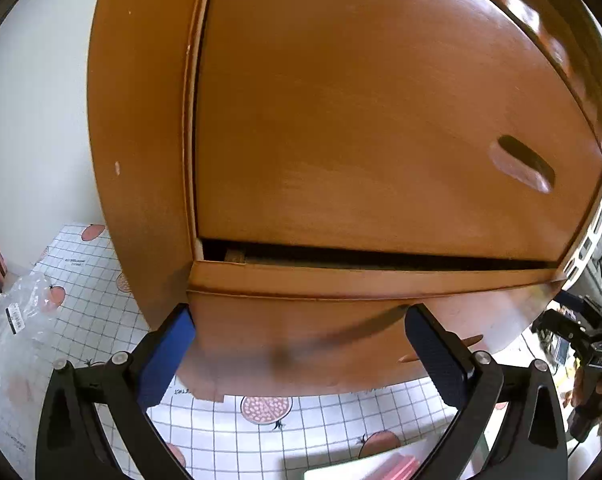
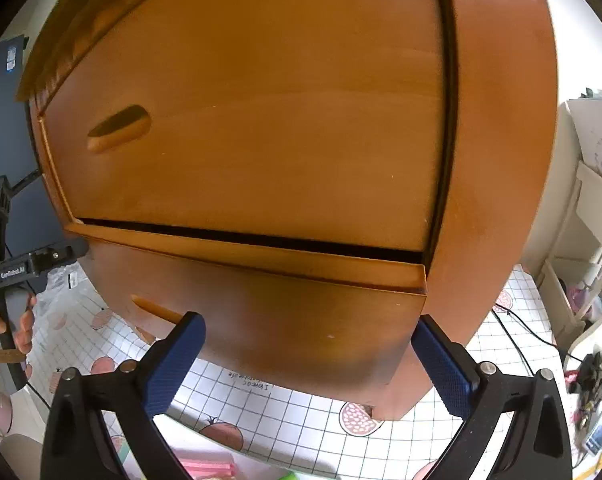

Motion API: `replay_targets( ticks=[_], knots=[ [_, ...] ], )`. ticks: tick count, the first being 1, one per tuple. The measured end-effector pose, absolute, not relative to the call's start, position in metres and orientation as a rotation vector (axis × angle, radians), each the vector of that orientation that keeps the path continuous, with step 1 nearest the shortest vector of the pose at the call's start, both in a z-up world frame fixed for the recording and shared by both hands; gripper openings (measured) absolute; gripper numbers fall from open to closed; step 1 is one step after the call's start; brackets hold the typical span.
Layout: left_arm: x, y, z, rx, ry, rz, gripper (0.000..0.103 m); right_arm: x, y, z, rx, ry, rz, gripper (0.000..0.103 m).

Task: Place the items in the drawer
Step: 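Pull the lower wooden drawer open with both grippers, then bring both grippers back over the white tray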

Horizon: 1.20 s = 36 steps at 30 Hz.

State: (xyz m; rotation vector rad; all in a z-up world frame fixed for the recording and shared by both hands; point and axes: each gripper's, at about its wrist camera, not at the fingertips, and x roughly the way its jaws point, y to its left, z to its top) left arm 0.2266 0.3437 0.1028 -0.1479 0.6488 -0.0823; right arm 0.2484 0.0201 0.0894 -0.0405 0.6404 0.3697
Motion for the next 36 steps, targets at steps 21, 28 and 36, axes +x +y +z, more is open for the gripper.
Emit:
replay_targets(
  ticks=[21, 28, 36],
  knots=[
    [0.145, 0.342, 0.107, -0.16, 0.656, -0.071, 0.103, 0.18, 0.016, 0.097, -0.055, 0.657, 0.32, 0.103],
    [0.141, 0.34, 0.099, -0.235, 0.718, -0.033, 0.103, 0.174, 0.029, 0.091, -0.047, 0.695, 0.307, 0.103],
    [0.109, 0.312, 0.075, -0.306, 0.815, 0.03, 0.103, 0.143, 0.025, 0.071, -0.006, 0.749, 0.281, 0.103]
  ],
)
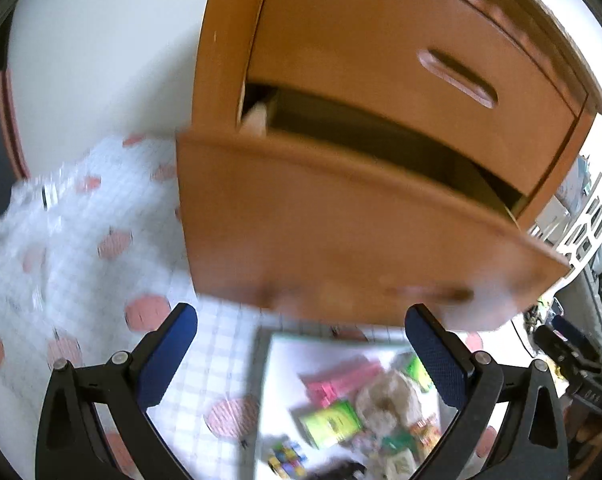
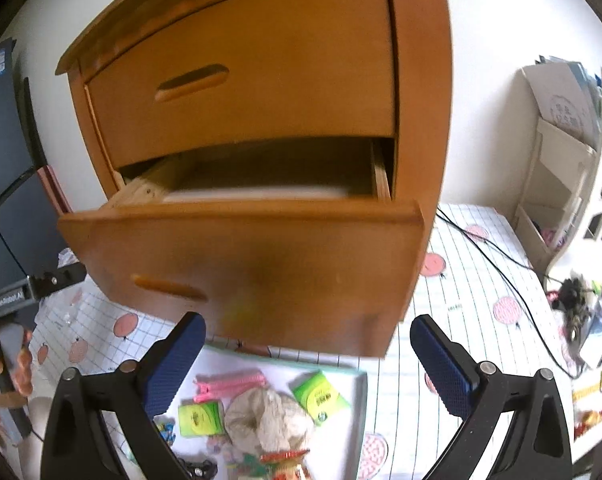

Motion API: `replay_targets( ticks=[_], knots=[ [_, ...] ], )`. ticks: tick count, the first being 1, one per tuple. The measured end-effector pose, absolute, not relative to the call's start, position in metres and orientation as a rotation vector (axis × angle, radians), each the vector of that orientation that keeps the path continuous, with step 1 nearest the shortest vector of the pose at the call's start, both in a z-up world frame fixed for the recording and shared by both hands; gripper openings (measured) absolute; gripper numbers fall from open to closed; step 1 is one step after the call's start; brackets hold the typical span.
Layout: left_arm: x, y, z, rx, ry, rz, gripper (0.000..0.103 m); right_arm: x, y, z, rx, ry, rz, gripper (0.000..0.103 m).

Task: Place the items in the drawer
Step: 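Bring both grippers back over the white tray, then grasp the black toy car with left gripper while right grasps yellow snack packet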

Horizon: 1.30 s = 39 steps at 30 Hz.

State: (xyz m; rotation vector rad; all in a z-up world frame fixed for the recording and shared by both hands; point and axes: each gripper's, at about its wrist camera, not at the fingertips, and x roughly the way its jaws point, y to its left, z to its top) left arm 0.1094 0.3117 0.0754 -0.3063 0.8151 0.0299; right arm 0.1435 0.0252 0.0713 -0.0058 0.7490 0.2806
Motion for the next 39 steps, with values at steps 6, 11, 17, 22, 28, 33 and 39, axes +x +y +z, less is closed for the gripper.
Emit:
replay_targets(
  ticks=[6, 11, 17, 22, 28, 33, 39],
  knots=[
    [0.079, 0.274, 0.032, -0.293, 0.953, 0.008, 0.103, 0.117, 0.022, 0.03, 0.016, 0.875, 0.248, 0.103],
    [0.057, 0.243, -0.004, -0.232, 1.052, -0.002, 0.103, 0.098, 0.025, -0.007, 0.013, 0.994, 0.244, 0.103],
    [0.043, 0.23, -0.039, -0.213, 1.167, 0.006, 0.102, 0.08, 0.029, -0.042, -0.05, 1.063, 0.22, 0.103],
    [0.043, 0.226, -0.054, -0.209, 1.211, 0.003, 0.102, 0.079, 0.023, -0.055, -0.045, 1.098, 0.19, 0.103],
    [0.045, 0.222, -0.06, -0.202, 1.231, 0.0, 0.102, 0.087, 0.025, -0.065, -0.078, 1.118, 0.172, 0.103],
    [0.046, 0.218, -0.064, -0.195, 1.246, -0.011, 0.102, 0.089, 0.026, -0.075, -0.087, 1.14, 0.164, 0.103],
    [0.046, 0.217, -0.068, -0.189, 1.266, -0.021, 0.102, 0.09, 0.025, -0.086, -0.08, 1.155, 0.165, 0.103]
  ],
)
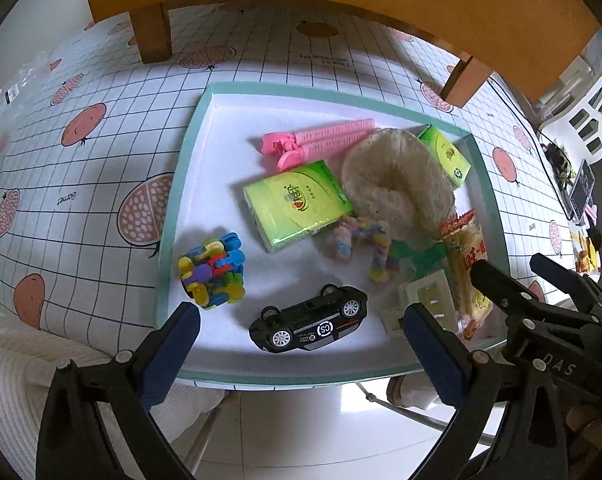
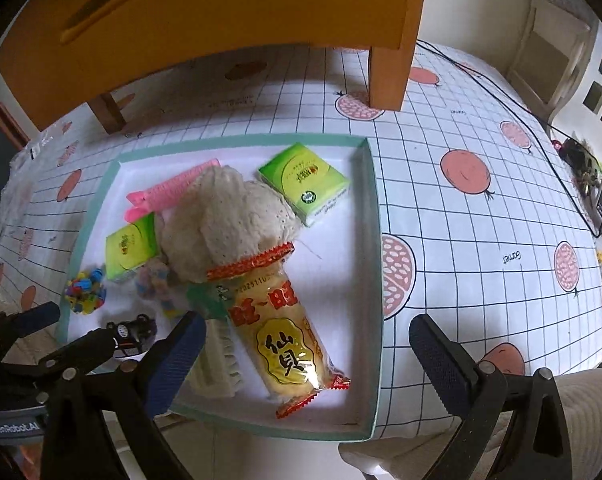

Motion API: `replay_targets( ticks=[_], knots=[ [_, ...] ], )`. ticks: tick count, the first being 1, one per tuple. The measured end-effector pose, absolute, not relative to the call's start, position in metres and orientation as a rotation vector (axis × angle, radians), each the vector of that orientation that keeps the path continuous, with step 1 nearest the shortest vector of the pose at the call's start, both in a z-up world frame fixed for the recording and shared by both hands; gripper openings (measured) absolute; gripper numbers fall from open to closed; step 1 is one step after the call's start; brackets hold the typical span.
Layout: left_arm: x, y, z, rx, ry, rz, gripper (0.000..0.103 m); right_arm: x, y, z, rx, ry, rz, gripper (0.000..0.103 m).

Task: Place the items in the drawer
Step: 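Grasp the black toy car with left gripper while right grasps yellow snack packet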

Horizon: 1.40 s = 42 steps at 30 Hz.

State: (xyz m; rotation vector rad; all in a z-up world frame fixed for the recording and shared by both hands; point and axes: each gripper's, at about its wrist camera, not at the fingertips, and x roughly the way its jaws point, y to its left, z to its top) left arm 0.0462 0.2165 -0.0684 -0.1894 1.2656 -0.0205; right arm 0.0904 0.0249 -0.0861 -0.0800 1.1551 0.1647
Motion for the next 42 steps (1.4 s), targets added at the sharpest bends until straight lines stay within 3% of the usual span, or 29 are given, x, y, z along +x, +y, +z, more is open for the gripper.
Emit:
replay_targets(
  ticks=[4, 15, 18, 27, 31, 42],
  knots=[
    [0.046, 0.216, -0.069, -0.183, 1.268, -0.023, 0.101, 0.091, 0.025, -0.09, -0.075, 1.162, 0.169, 0.102],
    [0.045, 0.208, -0.066, -0.142, 1.264, -0.053, 0.098, 0.093, 0.025, -0.098, -0.053, 1.18, 0.189, 0.087],
    [0.045, 0.203, -0.066, -0.124, 1.271, -0.071, 0.09, 0.094, 0.025, -0.101, -0.042, 1.187, 0.202, 0.083],
    [0.046, 0.186, -0.076, -0.062, 1.319, -0.127, 0.09, 0.097, 0.026, -0.109, -0.009, 1.204, 0.23, 0.072],
    [0.051, 0.184, -0.086, -0.073, 1.362, -0.138, 0.076, 0.098, 0.026, -0.112, 0.004, 1.21, 0.244, 0.066],
    [0.062, 0.194, -0.102, -0.132, 1.402, -0.111, 0.067, 0.099, 0.019, -0.113, 0.058, 1.218, 0.258, 0.052]
  ],
)
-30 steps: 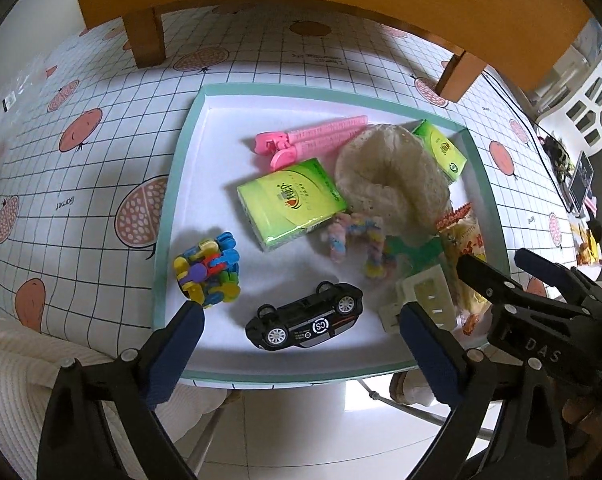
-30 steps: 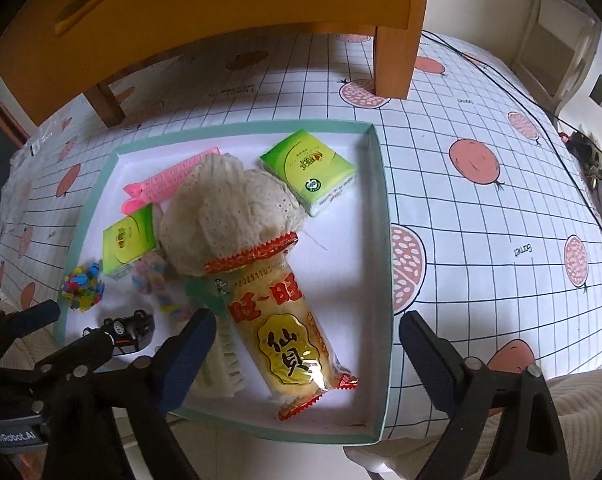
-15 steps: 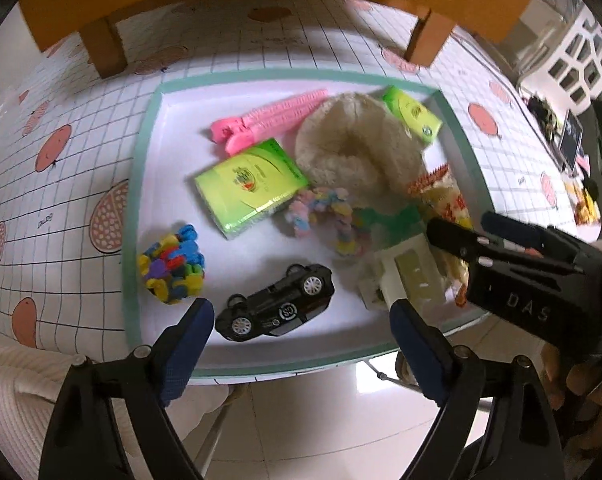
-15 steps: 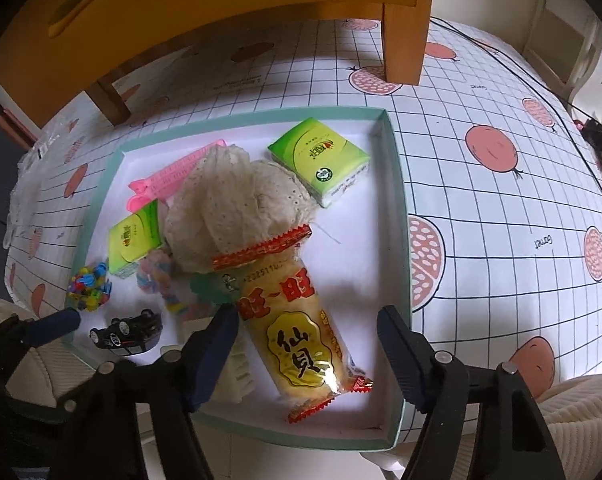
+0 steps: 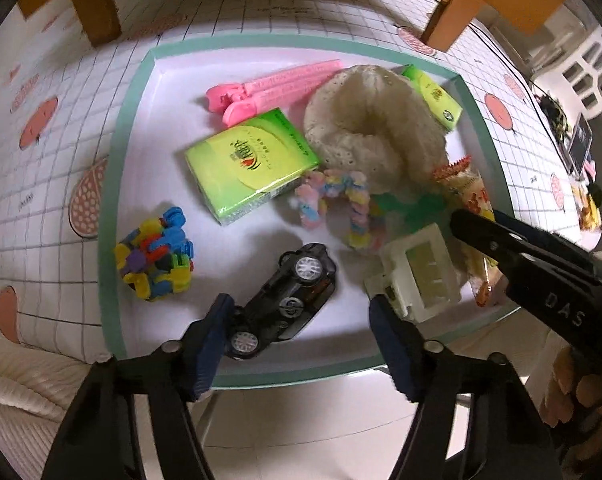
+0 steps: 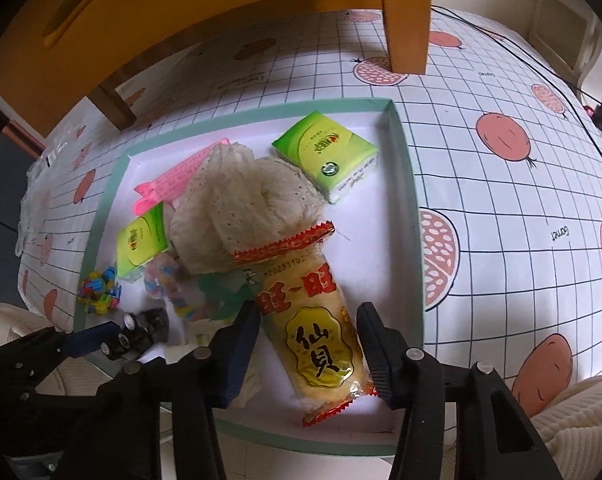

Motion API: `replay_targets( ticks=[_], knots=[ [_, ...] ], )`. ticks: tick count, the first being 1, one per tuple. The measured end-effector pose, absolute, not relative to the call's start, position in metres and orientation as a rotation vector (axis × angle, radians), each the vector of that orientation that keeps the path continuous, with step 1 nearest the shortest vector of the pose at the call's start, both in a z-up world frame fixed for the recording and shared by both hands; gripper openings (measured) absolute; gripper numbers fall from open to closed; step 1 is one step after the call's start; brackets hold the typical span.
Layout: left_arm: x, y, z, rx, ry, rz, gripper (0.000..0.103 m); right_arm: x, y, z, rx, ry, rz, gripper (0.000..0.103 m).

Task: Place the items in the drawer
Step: 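Grasp the black toy car with left gripper while right grasps yellow snack packet, then carry car and packet into the open drawer and open both grippers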

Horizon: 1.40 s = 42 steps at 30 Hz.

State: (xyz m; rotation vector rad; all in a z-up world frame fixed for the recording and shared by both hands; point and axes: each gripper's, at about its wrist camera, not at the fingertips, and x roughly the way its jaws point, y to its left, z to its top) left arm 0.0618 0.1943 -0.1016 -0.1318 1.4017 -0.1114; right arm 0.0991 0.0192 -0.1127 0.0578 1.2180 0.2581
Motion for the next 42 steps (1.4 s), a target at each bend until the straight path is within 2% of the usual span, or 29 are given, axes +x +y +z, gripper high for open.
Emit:
replay_targets(
  ticks=[2, 5, 15, 17, 22, 42],
  knots=[
    [0.065, 0.201, -0.105, -0.147, 1.408, -0.102, 0.059, 0.1, 0.016, -0.114, 0.081, 1.225, 0.258, 0.051],
    [0.07, 0.214, -0.108, -0.176, 1.407, -0.097, 0.054, 0.101, 0.012, -0.115, 0.108, 1.231, 0.253, 0.051],
    [0.076, 0.228, -0.114, -0.187, 1.395, -0.085, 0.051, 0.103, 0.013, -0.121, 0.101, 1.251, 0.253, 0.049],
    [0.078, 0.228, -0.114, -0.198, 1.389, -0.078, 0.042, 0.103, 0.013, -0.121, 0.103, 1.25, 0.255, 0.047],
    [0.073, 0.222, -0.109, -0.251, 1.373, -0.082, 0.034, 0.102, 0.01, -0.116, 0.112, 1.231, 0.264, 0.044],
    [0.054, 0.244, -0.067, -0.352, 1.187, -0.097, 0.034, 0.096, 0.009, -0.083, 0.106, 1.09, 0.26, 0.043]
  ],
)
